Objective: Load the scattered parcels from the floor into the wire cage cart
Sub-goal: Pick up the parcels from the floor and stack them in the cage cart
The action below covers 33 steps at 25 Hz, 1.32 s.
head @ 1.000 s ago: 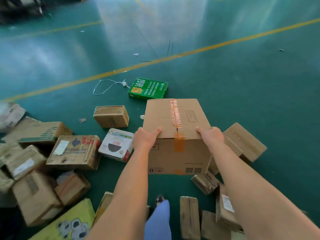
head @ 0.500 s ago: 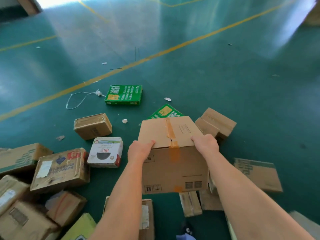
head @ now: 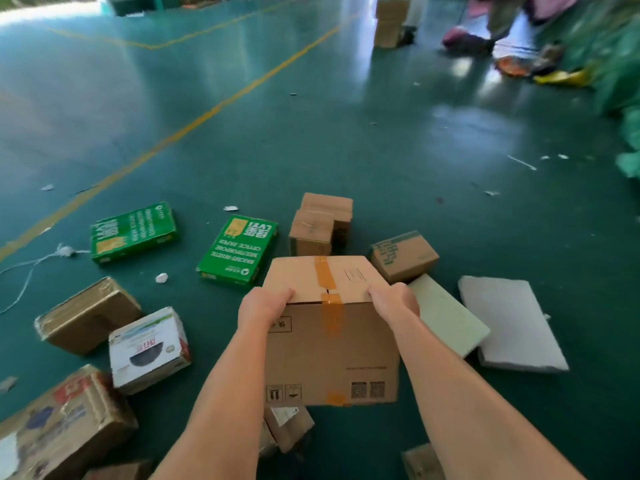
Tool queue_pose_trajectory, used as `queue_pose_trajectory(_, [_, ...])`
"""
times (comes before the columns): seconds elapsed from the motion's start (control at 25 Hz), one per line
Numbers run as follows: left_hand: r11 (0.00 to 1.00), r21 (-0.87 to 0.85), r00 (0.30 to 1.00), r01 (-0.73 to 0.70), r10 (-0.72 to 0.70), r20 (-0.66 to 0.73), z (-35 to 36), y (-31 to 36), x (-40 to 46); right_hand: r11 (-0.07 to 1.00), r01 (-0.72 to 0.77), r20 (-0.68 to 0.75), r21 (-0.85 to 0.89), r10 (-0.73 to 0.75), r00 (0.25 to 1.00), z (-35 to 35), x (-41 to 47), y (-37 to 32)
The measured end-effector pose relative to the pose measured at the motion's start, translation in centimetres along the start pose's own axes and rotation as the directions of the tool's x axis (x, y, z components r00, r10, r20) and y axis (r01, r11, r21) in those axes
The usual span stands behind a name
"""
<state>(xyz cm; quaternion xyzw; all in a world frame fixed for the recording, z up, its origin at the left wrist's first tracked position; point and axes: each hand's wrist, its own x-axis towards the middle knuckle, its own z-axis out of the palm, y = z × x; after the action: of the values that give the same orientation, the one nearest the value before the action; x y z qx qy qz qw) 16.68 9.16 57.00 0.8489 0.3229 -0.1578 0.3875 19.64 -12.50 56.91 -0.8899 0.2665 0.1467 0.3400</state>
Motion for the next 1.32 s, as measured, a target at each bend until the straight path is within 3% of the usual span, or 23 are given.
queue_pose_trajectory(0.28, [0.973, 0.187, 0.987, -0.133, 0.113, 0.116, 8.7, -0.9, -10.5, 0.976, -0.192, -0.014, 0.107, 0.194, 0.981, -5.1, -5.7, 15.3])
queue_pose_trajectory(0.56, [0.886, 0.385, 0.938, -0.259, 0.136, 0.318, 17.0, -4.4, -20.9, 0.889, -0.400, -0.039, 0.223, 0.419, 0.907, -7.6, -14.4, 30.9])
queue_pose_trajectory(0.96, [0.730, 0.525, 0.846, -0.437, 0.135, 0.515, 18.4, -12.3, -29.1, 0.796, -0.546, -0.081, 0.261, 0.581, 0.810, -5.0, -28.2, 39.4])
queue_pose_trajectory(1.32, [0.650, 0.560, 0.804, -0.514, 0.137, 0.579, 17.0, -18.3, -38.8, 0.723, -0.646, -0.102, 0.243, 0.682, 0.724, -3.8, -41.2, 44.9])
